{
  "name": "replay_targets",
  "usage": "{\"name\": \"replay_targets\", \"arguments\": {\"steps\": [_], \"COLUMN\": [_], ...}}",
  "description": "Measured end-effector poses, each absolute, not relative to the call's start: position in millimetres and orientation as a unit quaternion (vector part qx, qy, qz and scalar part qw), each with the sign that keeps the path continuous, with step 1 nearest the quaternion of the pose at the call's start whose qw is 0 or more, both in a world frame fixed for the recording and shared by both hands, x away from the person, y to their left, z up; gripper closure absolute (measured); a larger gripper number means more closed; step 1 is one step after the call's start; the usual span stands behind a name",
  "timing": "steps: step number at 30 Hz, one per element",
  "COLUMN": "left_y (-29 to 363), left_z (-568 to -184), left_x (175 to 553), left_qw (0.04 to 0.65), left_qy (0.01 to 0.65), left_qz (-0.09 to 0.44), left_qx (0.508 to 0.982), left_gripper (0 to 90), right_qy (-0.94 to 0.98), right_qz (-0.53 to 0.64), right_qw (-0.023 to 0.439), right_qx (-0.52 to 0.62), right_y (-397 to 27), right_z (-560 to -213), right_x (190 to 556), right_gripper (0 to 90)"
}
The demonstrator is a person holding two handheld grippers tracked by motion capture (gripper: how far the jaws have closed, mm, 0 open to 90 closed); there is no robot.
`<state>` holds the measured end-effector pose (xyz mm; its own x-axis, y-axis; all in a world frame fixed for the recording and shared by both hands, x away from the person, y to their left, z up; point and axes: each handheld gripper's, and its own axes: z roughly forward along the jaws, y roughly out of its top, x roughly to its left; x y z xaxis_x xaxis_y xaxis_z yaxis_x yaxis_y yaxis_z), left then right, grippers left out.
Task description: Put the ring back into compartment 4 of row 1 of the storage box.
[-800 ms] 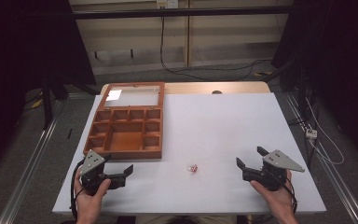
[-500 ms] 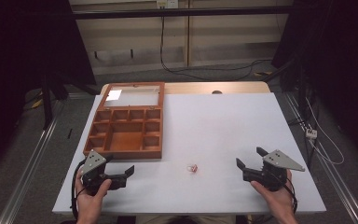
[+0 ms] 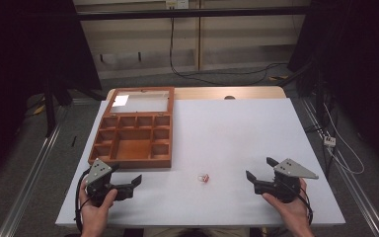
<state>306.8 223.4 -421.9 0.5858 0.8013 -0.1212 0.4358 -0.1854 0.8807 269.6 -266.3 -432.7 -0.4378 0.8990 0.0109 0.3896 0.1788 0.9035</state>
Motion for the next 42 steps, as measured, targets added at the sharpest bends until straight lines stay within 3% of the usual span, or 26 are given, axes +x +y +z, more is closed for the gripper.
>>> {"name": "replay_targets", "arguments": {"steps": [16, 42], "left_y": [223, 225], "left_z": [-422, -422], "left_x": [307, 308], "left_qw": [0.486, 0.487], "left_qy": [0.409, 0.411], "left_qz": [0.195, 0.199], "left_qx": [0.748, 0.744], "left_gripper": [5.0, 5.1], "right_qy": [0.738, 0.776], "right_qz": [0.463, 0.458], "right_qw": [0.243, 0.199], "right_qx": [0.426, 0.386], "right_y": [-253, -209], "right_z": [-428, -419], "right_x": [269, 296], "right_gripper": [15.5, 20.0]}}
